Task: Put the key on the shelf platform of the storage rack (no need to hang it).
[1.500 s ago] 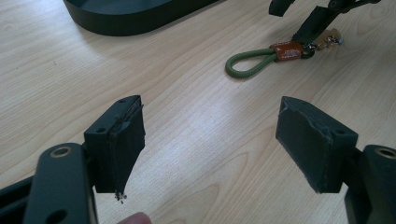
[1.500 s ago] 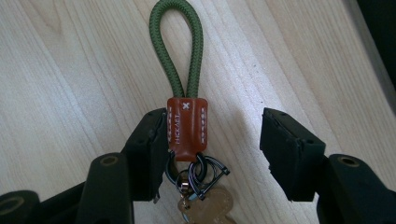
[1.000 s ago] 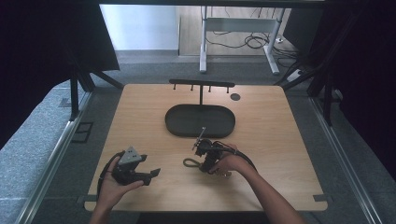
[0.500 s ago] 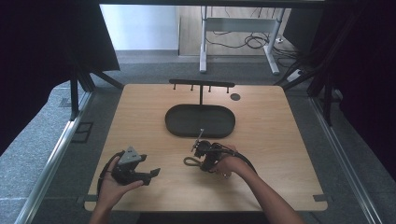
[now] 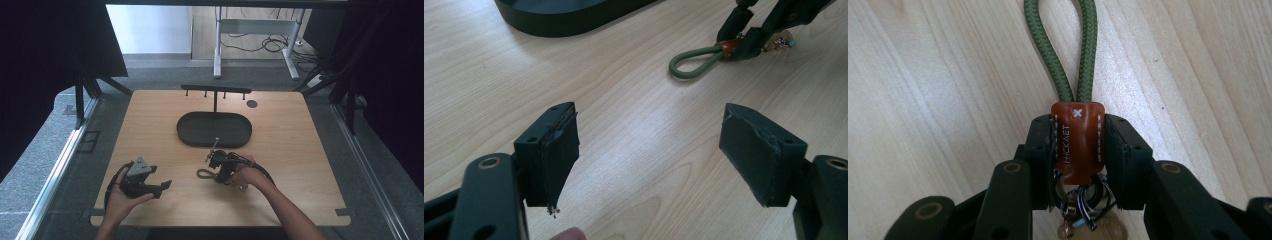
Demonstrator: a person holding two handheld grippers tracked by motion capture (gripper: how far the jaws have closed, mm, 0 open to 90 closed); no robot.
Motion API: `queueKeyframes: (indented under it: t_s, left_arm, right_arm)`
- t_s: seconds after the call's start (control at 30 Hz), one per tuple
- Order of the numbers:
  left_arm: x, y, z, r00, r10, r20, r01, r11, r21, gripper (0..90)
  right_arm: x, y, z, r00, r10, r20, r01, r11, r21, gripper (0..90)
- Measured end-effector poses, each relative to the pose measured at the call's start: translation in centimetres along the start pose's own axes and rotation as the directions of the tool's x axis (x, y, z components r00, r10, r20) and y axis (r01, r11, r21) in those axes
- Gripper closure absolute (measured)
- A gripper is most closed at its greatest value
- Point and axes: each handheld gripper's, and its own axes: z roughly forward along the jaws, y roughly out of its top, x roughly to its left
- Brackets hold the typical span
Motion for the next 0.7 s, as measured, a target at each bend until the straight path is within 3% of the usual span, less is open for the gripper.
queueKeyframes:
  t_s: [0.2,0.4,0.53,0.7]
  left_arm:
    - [-0.2,0.1,0.1,1.0000,0.006,-0.002,-0.006,1.0000,0.003,24.2]
    - [-0.1,0.1,0.5,0.9997,0.013,0.022,-0.014,0.9998,0.011,24.1]
    - [-0.1,0.2,0.2,0.9995,0.009,0.029,-0.009,0.9999,-0.009,24.1]
    - [0.0,0.1,-0.4,0.9992,-0.006,0.039,0.008,0.9995,-0.031,24.1]
  right_arm:
    - [-0.2,-0.3,-2.0,0.9999,-0.011,-0.003,0.011,0.999,-0.043,66.8]
    - [-1.1,0.1,-3.1,0.9995,-0.029,-0.016,0.028,0.999,-0.031,66.9]
    - [-1.8,0.8,-3.8,0.9994,-0.031,-0.015,0.031,0.999,-0.030,67.0]
    - [-1.4,1.7,-5.0,0.9978,-0.064,-0.017,0.062,0.996,-0.059,67.0]
